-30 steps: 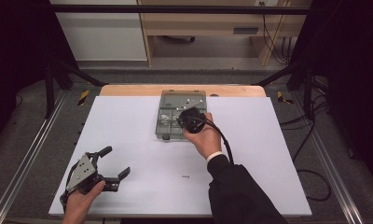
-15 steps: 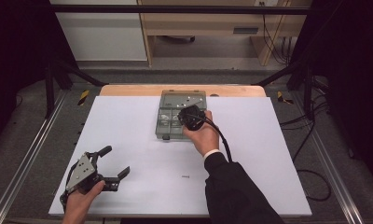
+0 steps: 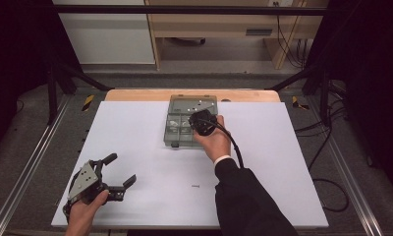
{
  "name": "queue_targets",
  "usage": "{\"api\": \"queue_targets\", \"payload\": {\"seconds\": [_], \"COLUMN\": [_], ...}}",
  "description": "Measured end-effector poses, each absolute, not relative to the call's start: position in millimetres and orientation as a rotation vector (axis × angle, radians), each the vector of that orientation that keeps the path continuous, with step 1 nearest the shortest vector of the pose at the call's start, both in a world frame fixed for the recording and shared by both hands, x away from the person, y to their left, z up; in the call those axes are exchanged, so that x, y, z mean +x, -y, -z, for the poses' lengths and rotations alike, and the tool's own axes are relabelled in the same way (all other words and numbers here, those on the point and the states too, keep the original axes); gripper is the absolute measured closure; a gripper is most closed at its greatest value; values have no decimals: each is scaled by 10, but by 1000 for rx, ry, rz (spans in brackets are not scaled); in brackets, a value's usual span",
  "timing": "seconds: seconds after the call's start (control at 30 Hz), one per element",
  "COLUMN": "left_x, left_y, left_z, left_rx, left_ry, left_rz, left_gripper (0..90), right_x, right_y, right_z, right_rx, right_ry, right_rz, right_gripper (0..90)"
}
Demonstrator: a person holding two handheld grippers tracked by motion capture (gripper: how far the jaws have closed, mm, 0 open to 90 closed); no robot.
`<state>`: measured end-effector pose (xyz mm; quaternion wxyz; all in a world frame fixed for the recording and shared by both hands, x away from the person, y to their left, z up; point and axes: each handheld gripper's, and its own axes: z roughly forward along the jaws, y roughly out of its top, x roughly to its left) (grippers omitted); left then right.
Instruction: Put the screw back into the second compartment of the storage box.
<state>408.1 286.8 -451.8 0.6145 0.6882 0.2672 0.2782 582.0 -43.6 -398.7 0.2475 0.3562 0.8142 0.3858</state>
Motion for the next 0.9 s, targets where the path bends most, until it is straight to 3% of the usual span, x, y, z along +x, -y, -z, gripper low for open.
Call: {"api": "queue_targets", "payload": {"seconds": [0.9], "left_x": [4079], "left_y": [-2862], "left_z": [4521], "left_rx": [1599], "left_ry": [-609], "left_rz": [-640], "left_gripper": [10], "right_x": [6161], "right_y": [258], "right_z": [4336], "right_rx": [1055], "right_ry": [-2185], "right_rz": [-1082], "right_gripper": [879]}}
